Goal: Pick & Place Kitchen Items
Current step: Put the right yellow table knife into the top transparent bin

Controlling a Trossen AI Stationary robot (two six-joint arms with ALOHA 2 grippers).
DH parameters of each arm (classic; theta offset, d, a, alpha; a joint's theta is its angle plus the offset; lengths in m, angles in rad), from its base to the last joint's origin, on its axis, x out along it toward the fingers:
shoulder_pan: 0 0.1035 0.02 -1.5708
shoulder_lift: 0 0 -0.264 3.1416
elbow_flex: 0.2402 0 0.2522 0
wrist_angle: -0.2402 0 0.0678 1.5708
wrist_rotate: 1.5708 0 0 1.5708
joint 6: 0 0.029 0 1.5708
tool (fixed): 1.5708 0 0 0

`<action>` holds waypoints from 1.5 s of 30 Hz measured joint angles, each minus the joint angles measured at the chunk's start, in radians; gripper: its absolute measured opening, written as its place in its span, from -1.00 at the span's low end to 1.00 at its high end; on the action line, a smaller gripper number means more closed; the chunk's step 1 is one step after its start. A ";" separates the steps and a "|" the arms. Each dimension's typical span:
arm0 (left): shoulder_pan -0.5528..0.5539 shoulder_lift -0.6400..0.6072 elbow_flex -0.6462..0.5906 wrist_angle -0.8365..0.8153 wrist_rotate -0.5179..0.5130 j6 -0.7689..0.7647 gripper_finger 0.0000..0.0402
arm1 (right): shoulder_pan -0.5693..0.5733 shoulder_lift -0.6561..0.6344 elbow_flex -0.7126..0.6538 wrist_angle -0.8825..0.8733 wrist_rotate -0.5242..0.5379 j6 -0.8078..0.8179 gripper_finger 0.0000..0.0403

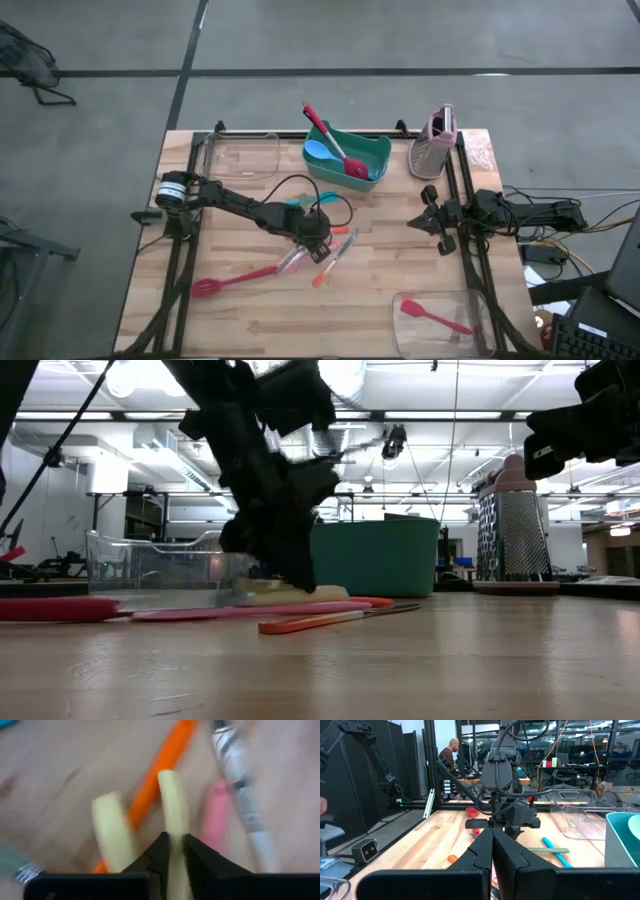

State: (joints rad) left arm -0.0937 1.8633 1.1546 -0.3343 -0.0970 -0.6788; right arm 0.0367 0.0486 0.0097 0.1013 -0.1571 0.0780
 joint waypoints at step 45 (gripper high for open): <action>-0.001 0.074 0.007 0.107 -0.069 0.056 -0.07 | 0.000 0.000 0.000 0.000 0.000 0.000 -0.96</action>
State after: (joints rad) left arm -0.0948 1.9374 1.1613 -0.2274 -0.1657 -0.6231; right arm 0.0364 0.0486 0.0097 0.1013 -0.1570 0.0780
